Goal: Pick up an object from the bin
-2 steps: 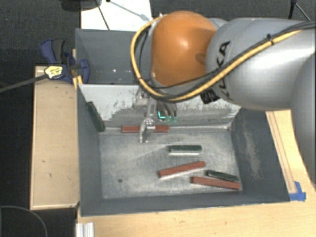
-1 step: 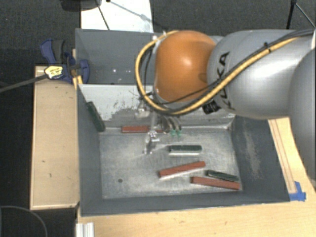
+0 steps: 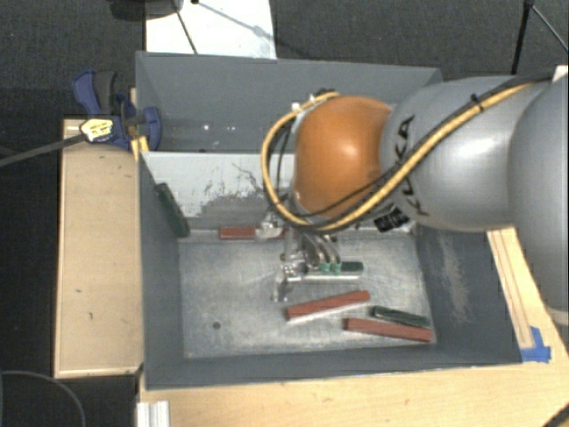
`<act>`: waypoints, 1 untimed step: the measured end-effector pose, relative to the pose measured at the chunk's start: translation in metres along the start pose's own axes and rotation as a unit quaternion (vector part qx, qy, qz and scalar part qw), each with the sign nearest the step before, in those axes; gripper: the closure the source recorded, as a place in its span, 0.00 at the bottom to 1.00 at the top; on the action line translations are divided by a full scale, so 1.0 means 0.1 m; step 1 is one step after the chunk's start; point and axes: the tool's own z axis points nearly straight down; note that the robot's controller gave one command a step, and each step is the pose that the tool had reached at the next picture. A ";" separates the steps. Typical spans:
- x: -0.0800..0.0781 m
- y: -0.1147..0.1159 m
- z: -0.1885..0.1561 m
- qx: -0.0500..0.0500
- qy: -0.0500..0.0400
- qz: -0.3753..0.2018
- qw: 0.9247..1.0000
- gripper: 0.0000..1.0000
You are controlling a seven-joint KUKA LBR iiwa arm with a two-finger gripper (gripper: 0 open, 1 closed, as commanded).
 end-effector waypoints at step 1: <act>0.27 -0.14 -0.09 0.000 0.002 -0.016 1.000 0.00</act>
Offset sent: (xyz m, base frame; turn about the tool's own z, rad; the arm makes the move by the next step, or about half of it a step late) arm -0.0242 -0.0502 -0.0930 -0.2992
